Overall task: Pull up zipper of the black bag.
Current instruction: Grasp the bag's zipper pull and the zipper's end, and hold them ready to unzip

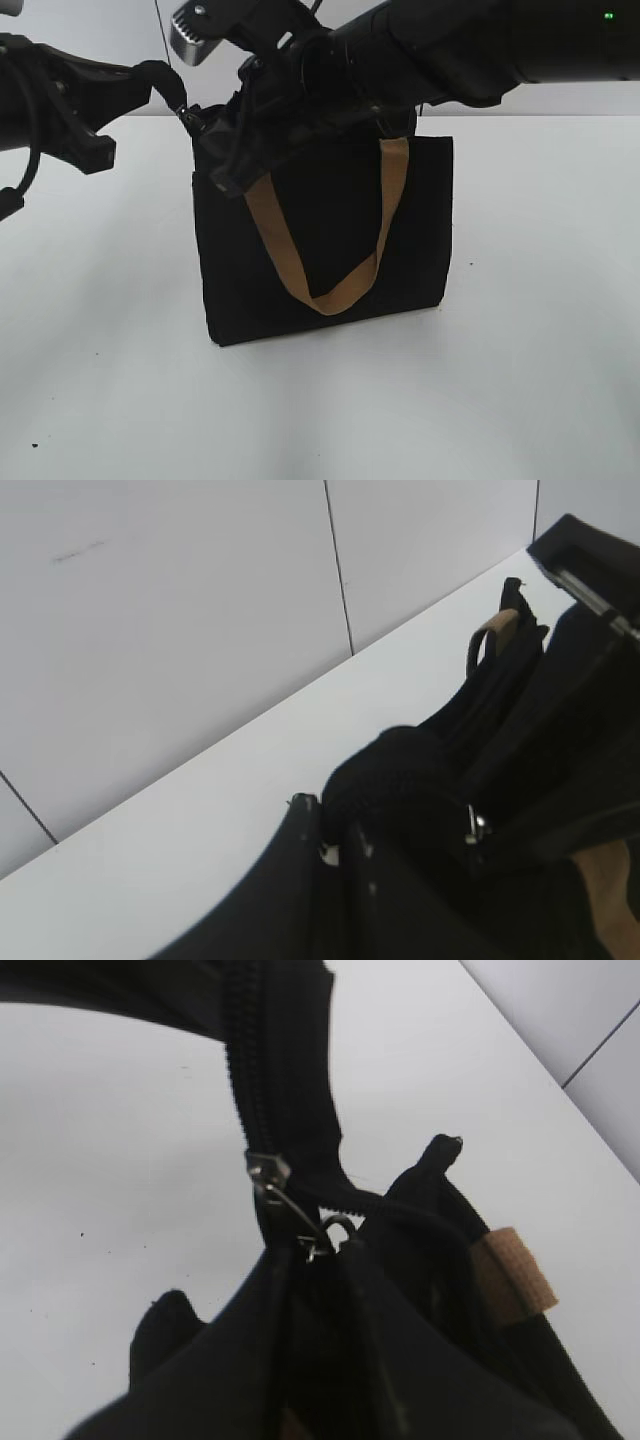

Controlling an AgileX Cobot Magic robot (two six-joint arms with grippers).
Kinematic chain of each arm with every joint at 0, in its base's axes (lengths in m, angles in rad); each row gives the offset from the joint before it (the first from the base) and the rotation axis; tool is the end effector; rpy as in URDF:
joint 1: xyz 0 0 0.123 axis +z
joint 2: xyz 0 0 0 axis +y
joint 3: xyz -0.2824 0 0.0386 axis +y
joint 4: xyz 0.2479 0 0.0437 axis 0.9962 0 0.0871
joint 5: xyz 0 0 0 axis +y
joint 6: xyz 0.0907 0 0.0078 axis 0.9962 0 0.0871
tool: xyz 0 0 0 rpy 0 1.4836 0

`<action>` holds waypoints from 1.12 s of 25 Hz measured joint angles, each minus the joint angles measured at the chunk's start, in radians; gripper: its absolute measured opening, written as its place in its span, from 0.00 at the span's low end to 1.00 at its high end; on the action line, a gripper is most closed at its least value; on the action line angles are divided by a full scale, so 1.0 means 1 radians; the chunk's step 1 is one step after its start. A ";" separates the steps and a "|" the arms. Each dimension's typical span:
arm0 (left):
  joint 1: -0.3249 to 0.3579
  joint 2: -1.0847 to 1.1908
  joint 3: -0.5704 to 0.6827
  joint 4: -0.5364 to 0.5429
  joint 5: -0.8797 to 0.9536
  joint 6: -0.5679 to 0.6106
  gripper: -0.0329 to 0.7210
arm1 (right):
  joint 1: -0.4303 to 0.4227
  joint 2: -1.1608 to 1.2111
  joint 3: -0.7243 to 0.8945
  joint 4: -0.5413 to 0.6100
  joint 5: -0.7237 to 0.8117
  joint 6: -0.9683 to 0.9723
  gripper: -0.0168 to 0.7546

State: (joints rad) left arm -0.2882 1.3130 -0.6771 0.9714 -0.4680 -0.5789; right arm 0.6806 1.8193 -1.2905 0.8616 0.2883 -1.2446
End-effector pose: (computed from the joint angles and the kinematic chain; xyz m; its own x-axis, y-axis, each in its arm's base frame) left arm 0.2513 -0.1098 0.2711 -0.0402 0.3334 -0.9419 0.6586 0.7178 0.2259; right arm 0.3098 0.2762 0.2473 -0.1278 -0.5972 -0.7918 -0.8699 0.4510 -0.1997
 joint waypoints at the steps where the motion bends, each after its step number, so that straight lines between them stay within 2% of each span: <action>1: 0.000 0.000 0.000 0.000 0.000 0.000 0.08 | 0.000 0.001 0.000 -0.001 -0.001 0.000 0.16; 4: 0.000 0.000 0.000 0.000 0.000 0.000 0.08 | 0.000 0.004 -0.001 -0.002 -0.001 0.000 0.04; 6: 0.000 0.000 0.000 0.000 0.000 0.000 0.08 | 0.000 0.004 -0.001 -0.003 -0.001 0.000 0.00; 13: 0.000 0.000 0.000 0.000 0.003 0.000 0.08 | -0.010 0.003 -0.001 -0.008 0.025 0.000 0.00; 23: 0.000 0.000 0.000 0.000 0.047 0.000 0.08 | -0.095 -0.059 -0.008 -0.012 0.131 0.021 0.00; 28: -0.001 0.000 0.000 0.001 0.134 0.000 0.08 | -0.099 -0.061 -0.008 -0.028 0.164 0.028 0.00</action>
State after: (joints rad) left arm -0.2894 1.3130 -0.6771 0.9726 -0.3340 -0.5789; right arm 0.5820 1.7582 -1.2981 0.8339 0.4523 -1.2170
